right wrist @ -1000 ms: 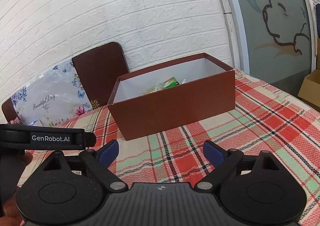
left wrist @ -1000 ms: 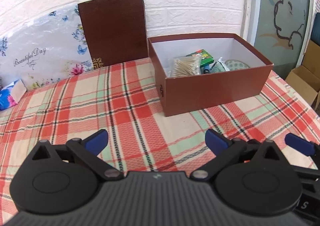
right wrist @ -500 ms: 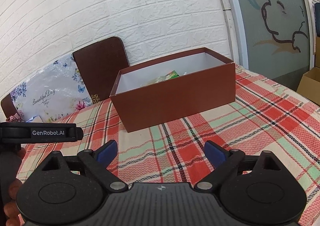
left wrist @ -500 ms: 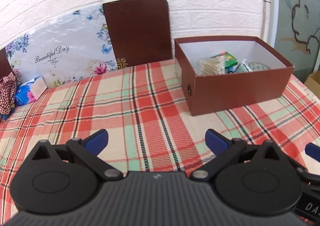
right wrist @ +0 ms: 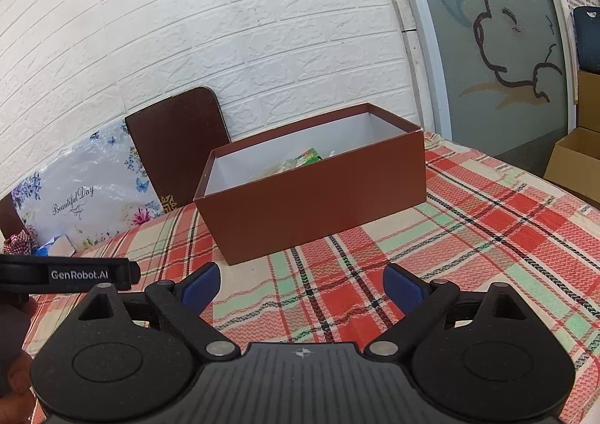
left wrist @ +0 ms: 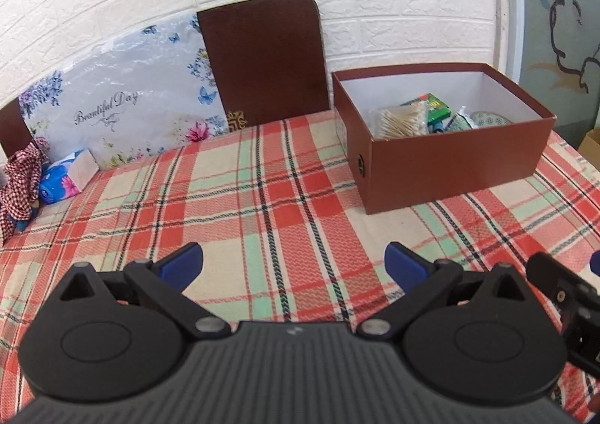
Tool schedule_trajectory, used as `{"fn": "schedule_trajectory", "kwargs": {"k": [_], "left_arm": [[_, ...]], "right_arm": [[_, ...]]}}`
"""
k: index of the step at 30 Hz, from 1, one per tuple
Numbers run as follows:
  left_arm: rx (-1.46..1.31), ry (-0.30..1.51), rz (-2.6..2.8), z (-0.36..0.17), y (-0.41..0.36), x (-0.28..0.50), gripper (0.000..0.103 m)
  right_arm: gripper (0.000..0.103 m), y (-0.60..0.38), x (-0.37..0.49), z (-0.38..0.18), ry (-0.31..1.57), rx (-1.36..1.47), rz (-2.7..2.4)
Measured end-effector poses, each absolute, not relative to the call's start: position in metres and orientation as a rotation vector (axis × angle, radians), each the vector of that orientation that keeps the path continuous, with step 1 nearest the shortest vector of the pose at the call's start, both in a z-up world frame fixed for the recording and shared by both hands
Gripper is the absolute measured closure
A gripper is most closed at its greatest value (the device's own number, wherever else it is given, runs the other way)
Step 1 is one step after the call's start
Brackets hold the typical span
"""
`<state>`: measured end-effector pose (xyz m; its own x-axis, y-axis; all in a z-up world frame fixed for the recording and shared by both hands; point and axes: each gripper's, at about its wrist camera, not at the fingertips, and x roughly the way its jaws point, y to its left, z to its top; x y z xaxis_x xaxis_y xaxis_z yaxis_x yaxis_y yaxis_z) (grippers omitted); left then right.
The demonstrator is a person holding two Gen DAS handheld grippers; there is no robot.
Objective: Organize objects
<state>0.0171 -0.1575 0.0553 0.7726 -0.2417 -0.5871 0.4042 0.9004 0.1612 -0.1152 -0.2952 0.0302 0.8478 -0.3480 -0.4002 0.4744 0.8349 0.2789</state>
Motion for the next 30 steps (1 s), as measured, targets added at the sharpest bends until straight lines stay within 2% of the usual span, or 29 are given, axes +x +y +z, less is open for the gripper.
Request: {"fn": "schedule_trajectory", "kwargs": {"k": [30], "left_arm": [[0.319, 0.709, -0.393, 0.034, -0.167, 0.012, 0.0]], "right_arm": [[0.009, -0.3, -0.12, 0.027, 0.315, 0.384, -0.5]]}}
